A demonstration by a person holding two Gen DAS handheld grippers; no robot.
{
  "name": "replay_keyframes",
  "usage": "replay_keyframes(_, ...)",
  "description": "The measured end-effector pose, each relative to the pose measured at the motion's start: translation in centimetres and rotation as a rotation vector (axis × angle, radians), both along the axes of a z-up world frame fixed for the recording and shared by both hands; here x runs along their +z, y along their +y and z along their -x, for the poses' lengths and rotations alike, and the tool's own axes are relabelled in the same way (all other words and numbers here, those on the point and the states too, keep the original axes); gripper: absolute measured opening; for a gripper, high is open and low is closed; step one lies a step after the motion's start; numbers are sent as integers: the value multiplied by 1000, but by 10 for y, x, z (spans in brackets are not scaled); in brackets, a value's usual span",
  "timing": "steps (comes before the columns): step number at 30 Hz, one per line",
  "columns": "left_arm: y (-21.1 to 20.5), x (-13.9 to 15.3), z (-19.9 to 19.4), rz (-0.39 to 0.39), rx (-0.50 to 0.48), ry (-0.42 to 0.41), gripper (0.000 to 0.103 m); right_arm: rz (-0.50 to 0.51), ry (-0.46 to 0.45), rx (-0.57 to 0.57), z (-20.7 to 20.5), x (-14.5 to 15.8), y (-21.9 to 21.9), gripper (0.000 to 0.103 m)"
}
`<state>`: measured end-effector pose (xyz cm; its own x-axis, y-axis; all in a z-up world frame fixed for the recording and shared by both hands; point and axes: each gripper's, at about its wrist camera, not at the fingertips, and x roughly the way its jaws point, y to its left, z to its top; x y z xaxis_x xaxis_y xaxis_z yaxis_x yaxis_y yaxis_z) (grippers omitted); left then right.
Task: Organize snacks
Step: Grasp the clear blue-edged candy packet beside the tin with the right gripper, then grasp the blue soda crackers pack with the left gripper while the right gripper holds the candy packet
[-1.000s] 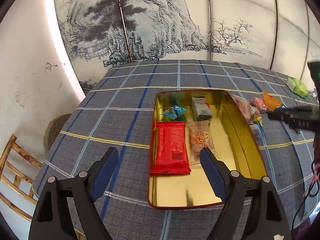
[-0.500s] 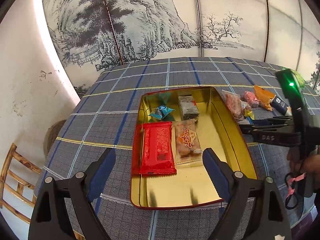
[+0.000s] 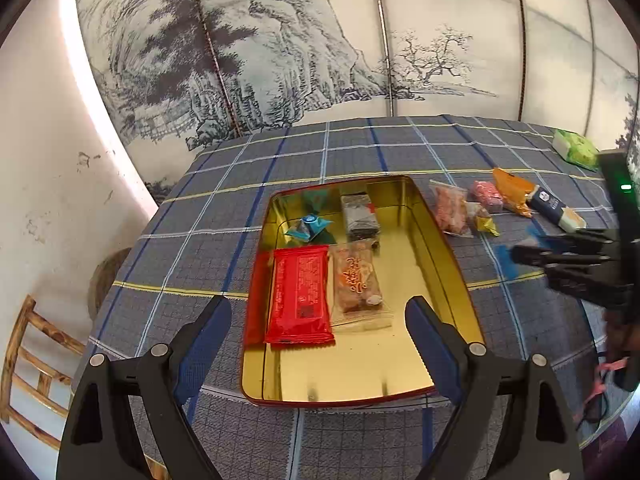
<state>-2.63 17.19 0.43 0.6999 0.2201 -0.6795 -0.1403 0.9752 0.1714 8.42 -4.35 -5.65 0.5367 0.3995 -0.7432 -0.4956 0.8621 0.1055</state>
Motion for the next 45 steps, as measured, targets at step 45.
replay_keyframes(45, -316, -88, -266, 229, -12, 488, 73, -136, -68, -330, 25, -19, -248, 30)
